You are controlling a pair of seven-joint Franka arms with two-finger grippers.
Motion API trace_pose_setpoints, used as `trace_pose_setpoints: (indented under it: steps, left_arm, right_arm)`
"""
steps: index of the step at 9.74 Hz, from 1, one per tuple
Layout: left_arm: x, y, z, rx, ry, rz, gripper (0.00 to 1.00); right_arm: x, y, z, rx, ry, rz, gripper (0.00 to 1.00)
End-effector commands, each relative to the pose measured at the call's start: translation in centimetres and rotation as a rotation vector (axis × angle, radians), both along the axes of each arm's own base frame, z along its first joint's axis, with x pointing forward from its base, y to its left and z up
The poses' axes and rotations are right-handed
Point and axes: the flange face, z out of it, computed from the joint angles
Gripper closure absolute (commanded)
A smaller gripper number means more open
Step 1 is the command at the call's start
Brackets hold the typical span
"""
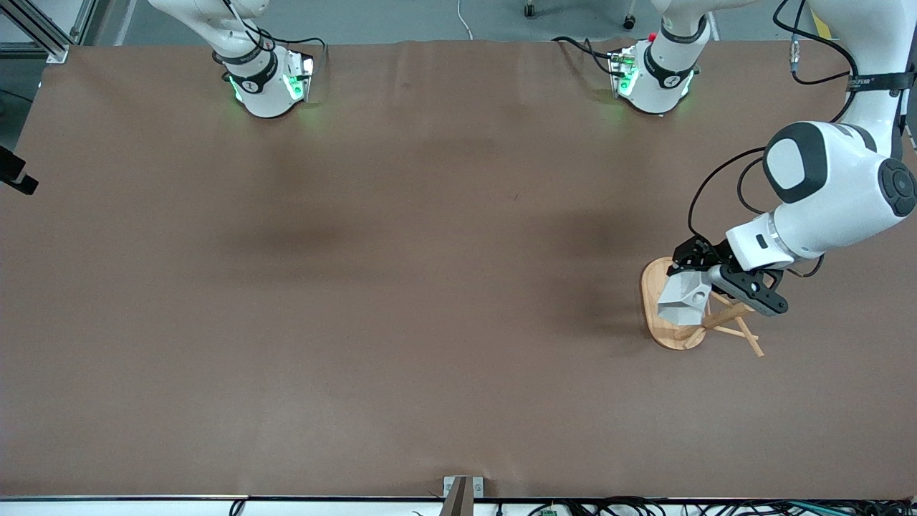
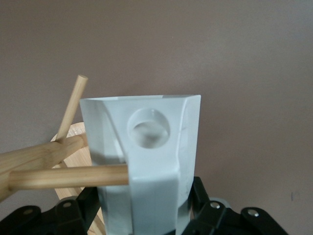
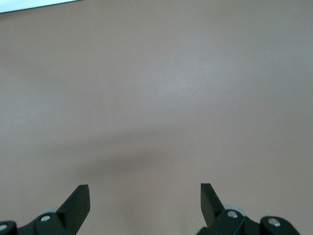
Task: Hang cup on rack
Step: 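Lower the cup handle onto a rack peg with the left gripper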
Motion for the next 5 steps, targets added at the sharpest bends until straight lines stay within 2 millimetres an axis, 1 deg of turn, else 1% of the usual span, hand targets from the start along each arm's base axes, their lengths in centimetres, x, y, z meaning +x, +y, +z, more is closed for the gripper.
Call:
trace_pose_setpoints:
  steps: [1,2,3,4,5]
  left_arm:
    - [0.7,0.6,-1.4,-0.019,0.006,-0.004,0.94]
    - [0.7,0.7,-1.3,-0.019,0.005,-0.001,0.94]
    - [0.8,1.0,-1.4,-0.019,0.007,0.003,0.94]
    - [1.2,1.3,-1.3,-0.017,0.003,0.001,0.85]
    - [1.3,1.4,-1.7,-0.017,0.009,0.002,0.68]
  right_arm:
    - [-0.4,-0.1,0.1,0.006,0.0,0.016,0.0]
    - [-0.2,0.0,0.1,0.004,-0.009,0.019,0.0]
    - [-0.1,-0.4,0.0,-0.001,-0.014,0.012,0.0]
    - [0.0,0.1,-0.1,-0.004,-0.015,0.016,0.0]
    - [0.1,0.6,-0.2,-0.01,-0.014,0.023,0.0]
